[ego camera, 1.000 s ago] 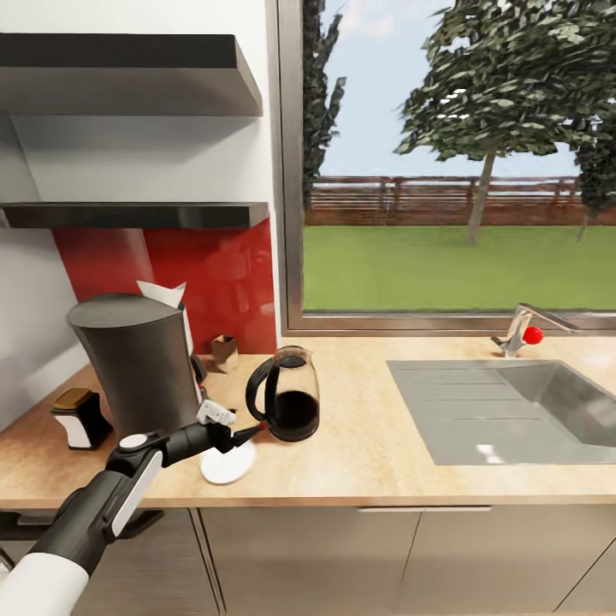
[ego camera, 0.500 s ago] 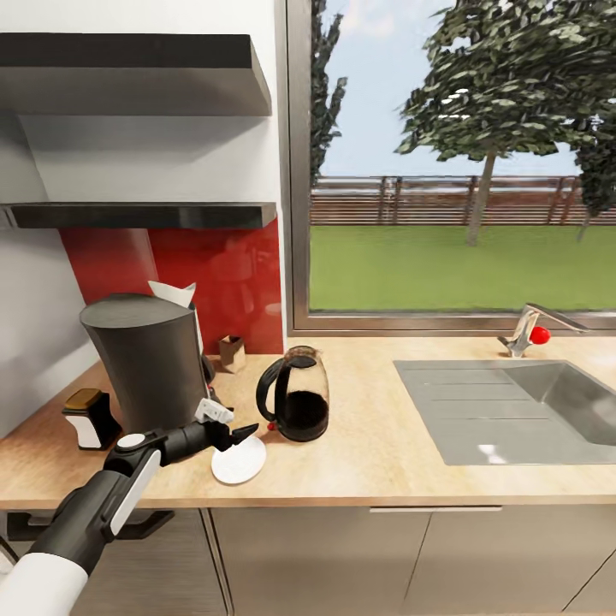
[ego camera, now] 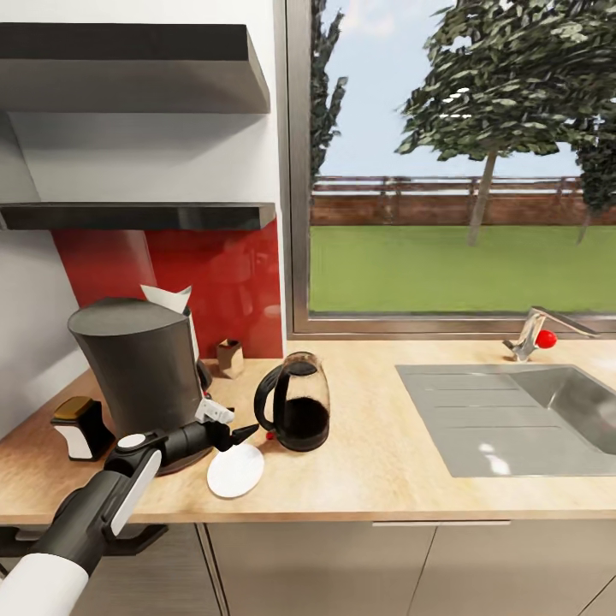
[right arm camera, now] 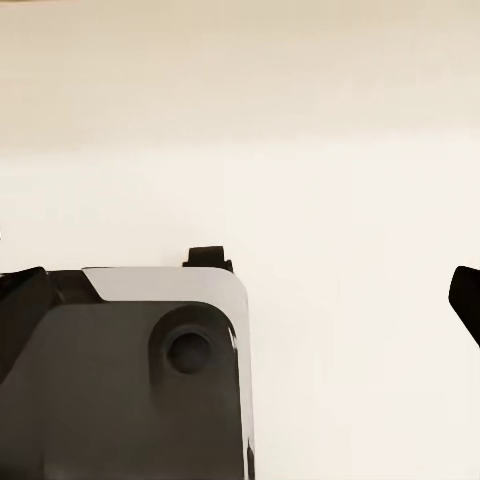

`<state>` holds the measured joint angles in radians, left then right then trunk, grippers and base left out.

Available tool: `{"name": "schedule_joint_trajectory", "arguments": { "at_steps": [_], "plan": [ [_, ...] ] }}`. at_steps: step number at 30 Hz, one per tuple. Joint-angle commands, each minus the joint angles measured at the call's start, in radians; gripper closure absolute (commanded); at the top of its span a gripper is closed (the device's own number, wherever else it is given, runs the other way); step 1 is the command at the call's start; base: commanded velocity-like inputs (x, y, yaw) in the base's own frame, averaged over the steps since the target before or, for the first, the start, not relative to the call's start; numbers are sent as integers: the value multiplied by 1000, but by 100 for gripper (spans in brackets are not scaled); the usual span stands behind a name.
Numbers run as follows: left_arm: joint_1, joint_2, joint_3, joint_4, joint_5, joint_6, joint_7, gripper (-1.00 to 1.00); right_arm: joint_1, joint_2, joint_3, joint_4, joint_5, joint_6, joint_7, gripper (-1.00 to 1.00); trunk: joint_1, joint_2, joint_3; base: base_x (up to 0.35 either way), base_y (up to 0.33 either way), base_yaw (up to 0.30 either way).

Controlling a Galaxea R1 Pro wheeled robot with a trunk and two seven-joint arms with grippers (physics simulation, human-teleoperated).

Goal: Set up a coffee station on the kitchen countertop: keep the coffee maker on the countertop, move the bottle of coffee from the kitchen shelf to the counter next to the coffee maker, place a paper coffee filter on top of the coffee maker, put the saucer next to the coffee maker with the coffee cup on the saucer, and place the electric kettle next to the coffee maker.

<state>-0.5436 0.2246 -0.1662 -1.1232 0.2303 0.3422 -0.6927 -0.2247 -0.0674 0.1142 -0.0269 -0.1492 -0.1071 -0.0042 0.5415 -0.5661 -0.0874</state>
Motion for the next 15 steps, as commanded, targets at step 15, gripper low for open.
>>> {"name": "schedule_joint_trajectory", "arguments": {
  "at_steps": [15],
  "plan": [
    [-1, -1, -3, 0, 10, 9, 2, -100, -1, 0, 8, 1, -10, -3, 0, -100, 0, -2, -2, 32, -8, 0]
  ]
}}
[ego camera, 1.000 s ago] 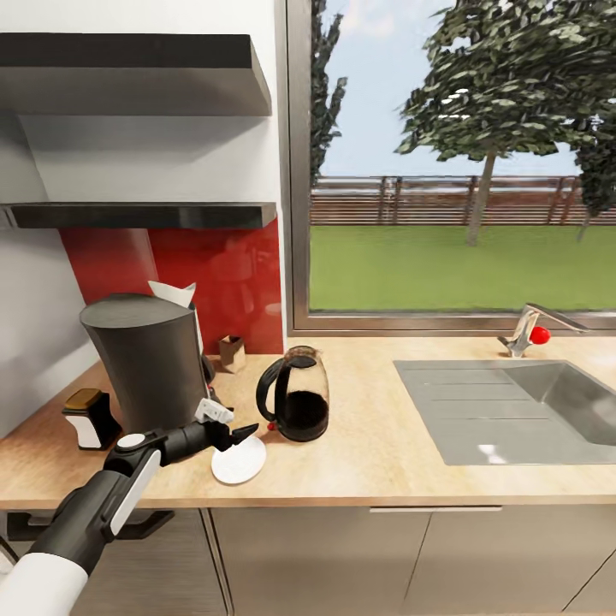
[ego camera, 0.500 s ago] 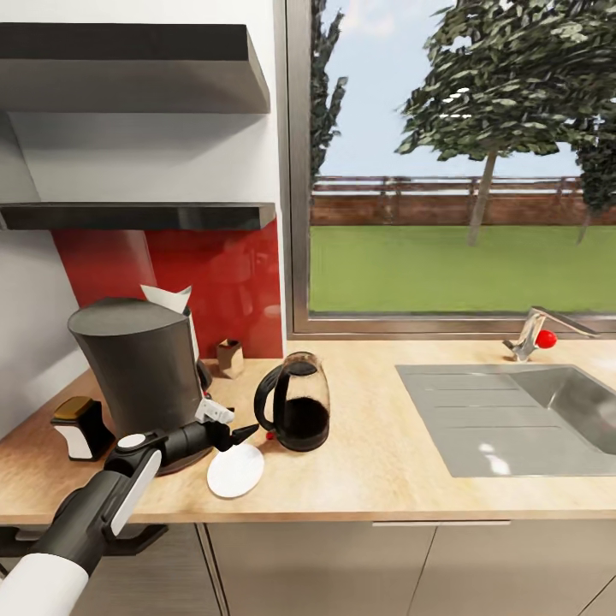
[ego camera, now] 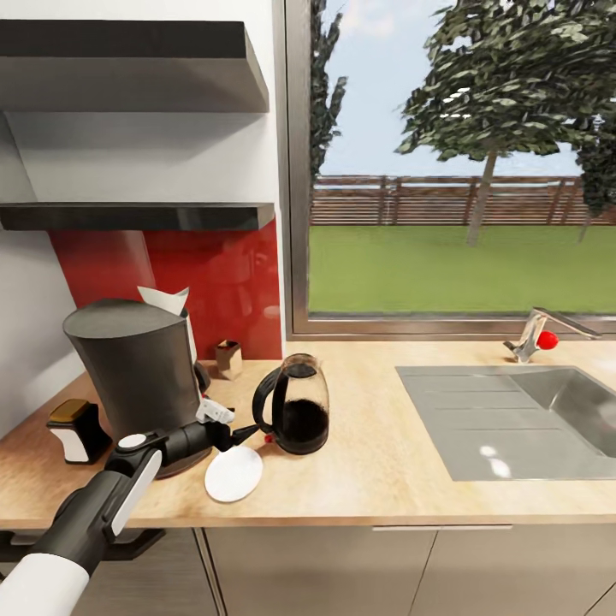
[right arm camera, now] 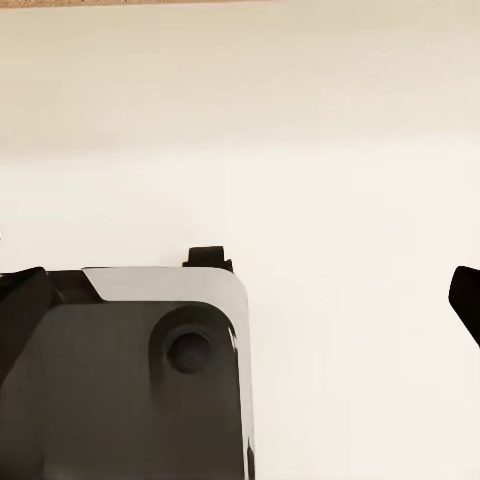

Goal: Set up a coffee station on the kitchen countertop: keep the coffee maker on the countertop, move the bottle of coffee from the kitchen shelf to the counter next to the coffee maker, place a paper coffee filter on top of the coffee maker, put the saucer next to the coffee maker with the coffee cup on the saucer, and place the electric kettle next to the coffee maker.

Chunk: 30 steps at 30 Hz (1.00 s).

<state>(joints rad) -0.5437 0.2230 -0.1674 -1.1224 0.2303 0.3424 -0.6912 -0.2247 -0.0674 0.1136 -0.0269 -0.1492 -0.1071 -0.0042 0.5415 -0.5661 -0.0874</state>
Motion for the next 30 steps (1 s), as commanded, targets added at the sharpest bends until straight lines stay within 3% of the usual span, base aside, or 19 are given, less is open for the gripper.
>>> {"name": "schedule_joint_trajectory", "arguments": {
  "at_steps": [1, 30],
  "plan": [
    [-1, 1, -2, 0, 10, 9, 1, -100, -1, 0, 9, 1, -10, -3, 0, -100, 0, -2, -2, 5, -1, 0],
    [-1, -1, -3, 0, 10, 9, 1, -100, -1, 0, 9, 1, -10, -3, 0, -100, 0, -2, -2, 36, -33, 0]
  ]
}}
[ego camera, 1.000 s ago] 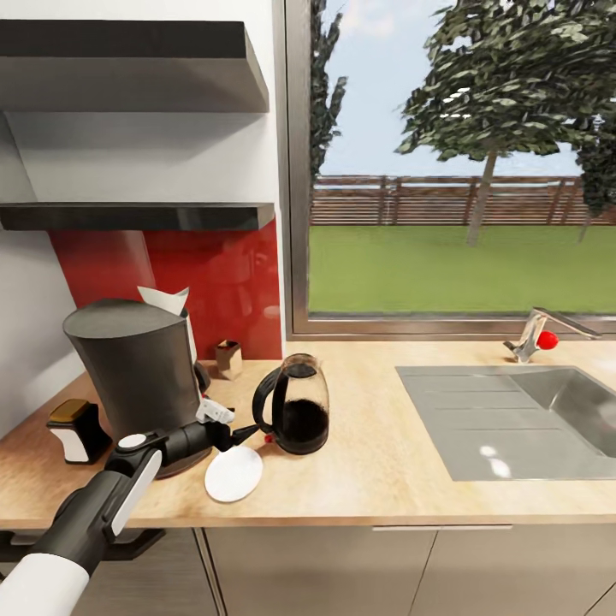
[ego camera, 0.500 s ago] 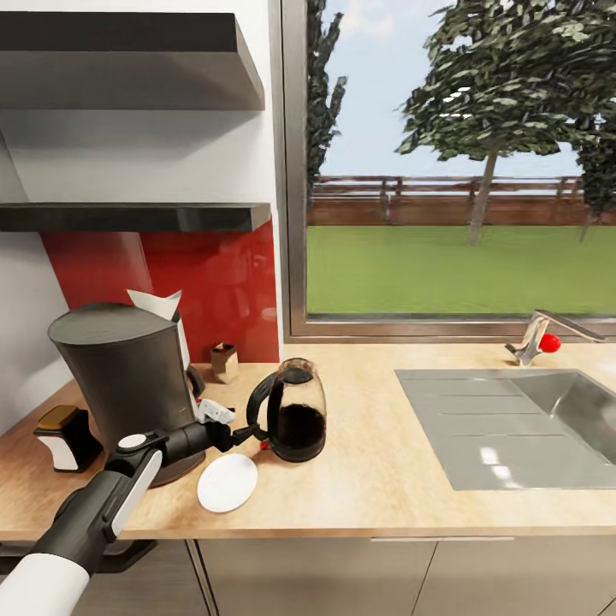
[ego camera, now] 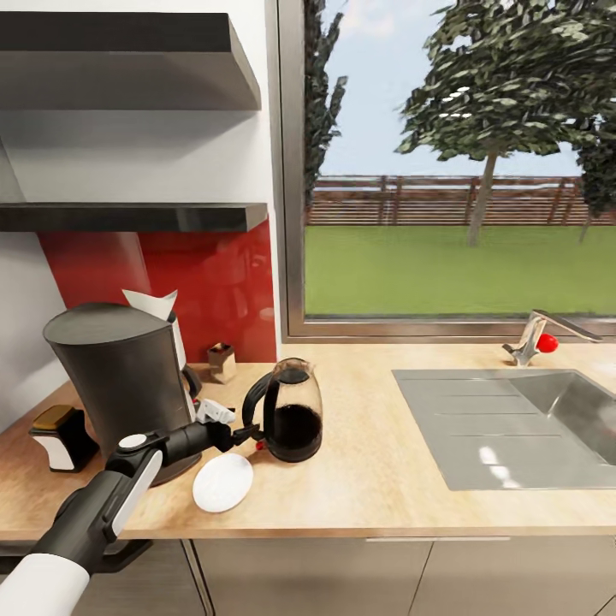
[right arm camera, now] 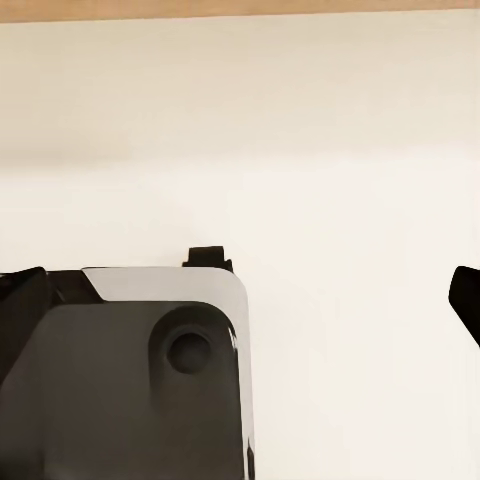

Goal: Set up a coffee station on the kitchen countertop: keep the coffee maker on the countertop, move the bottle of coffee from the kitchen shelf to the counter next to the coffee maker, place a paper coffee filter on top of the coffee maker, put the saucer next to the coffee maker with the coffee cup on the saucer, and place the electric kettle next to the coffee maker.

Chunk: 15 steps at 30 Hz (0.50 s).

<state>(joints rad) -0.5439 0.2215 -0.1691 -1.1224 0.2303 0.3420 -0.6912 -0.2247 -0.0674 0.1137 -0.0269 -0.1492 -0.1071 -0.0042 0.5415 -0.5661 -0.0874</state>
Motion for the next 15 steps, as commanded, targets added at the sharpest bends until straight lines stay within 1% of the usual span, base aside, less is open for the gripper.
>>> {"name": "schedule_joint_trajectory", "arguments": {
  "at_steps": [1, 15],
  "plan": [
    [-1, 1, -2, 0, 10, 9, 1, -100, -1, 0, 9, 1, -10, -3, 0, -100, 0, -2, -2, 0, -3, 0],
    [-1, -2, -3, 0, 9, 9, 1, -100, -1, 0, 8, 1, -10, -3, 0, -100, 0, -2, -2, 4, -1, 0]
  ]
}}
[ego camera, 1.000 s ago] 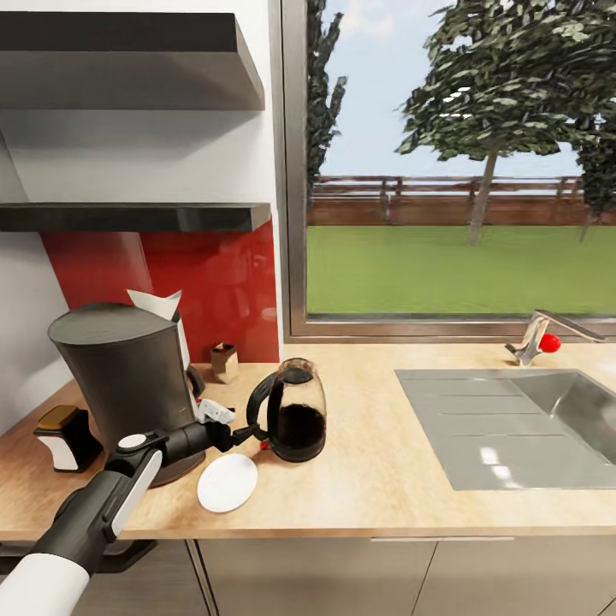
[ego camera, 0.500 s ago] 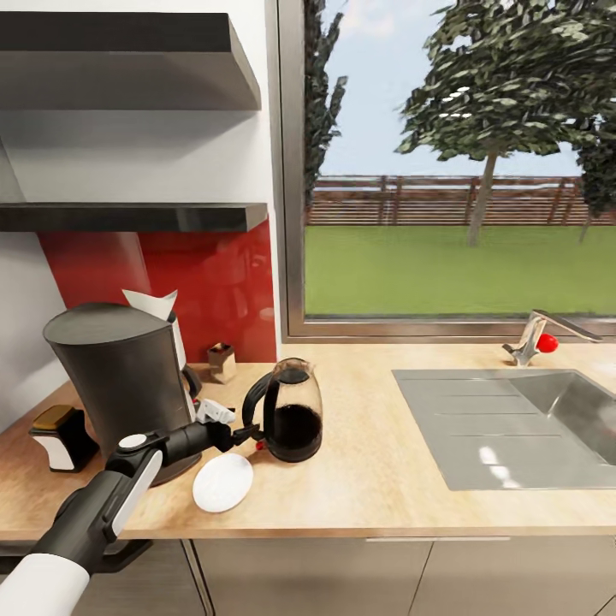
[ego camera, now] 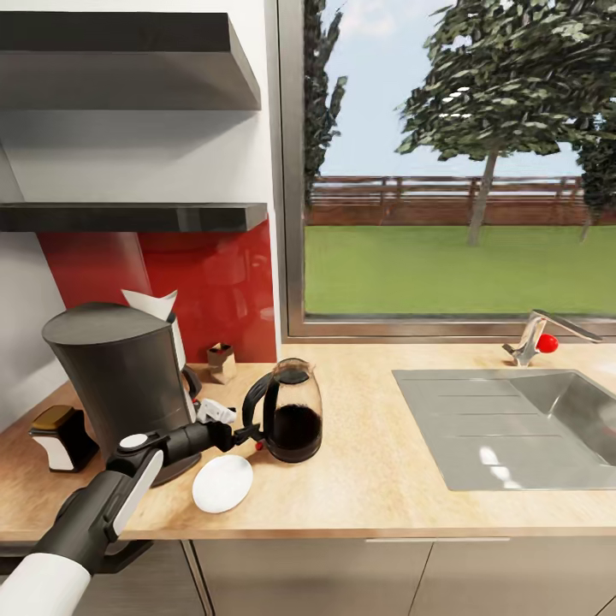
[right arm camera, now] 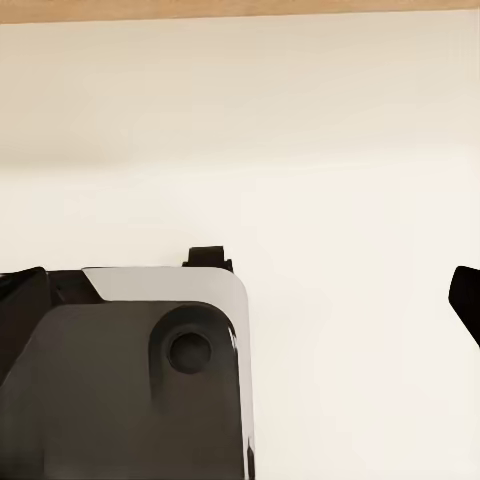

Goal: Set up a coffee station on the kitchen countertop: keep the coffee maker on the countertop, move the bottle of coffee from the kitchen shelf to the counter next to the coffee maker, place a paper coffee filter on top of the coffee maker, put the saucer next to the coffee maker with the coffee cup on the saucer, and place the electric kettle next to the coffee maker.

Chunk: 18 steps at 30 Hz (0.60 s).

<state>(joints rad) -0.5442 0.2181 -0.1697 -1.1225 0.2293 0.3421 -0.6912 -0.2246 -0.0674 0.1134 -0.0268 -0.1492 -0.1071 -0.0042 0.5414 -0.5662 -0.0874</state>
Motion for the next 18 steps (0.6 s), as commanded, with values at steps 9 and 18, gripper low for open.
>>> {"name": "schedule_joint_trajectory", "arguments": {
  "at_steps": [9, 18],
  "plan": [
    [-2, 0, 1, 0, 11, 9, 1, -100, -1, 0, 9, 1, -10, -3, 0, -100, 0, -2, -2, 15, -5, 0],
    [-2, -3, -5, 1, 10, 8, 1, -100, -1, 0, 8, 1, -10, -3, 0, -100, 0, -2, -2, 74, 0, 0]
  ]
}}
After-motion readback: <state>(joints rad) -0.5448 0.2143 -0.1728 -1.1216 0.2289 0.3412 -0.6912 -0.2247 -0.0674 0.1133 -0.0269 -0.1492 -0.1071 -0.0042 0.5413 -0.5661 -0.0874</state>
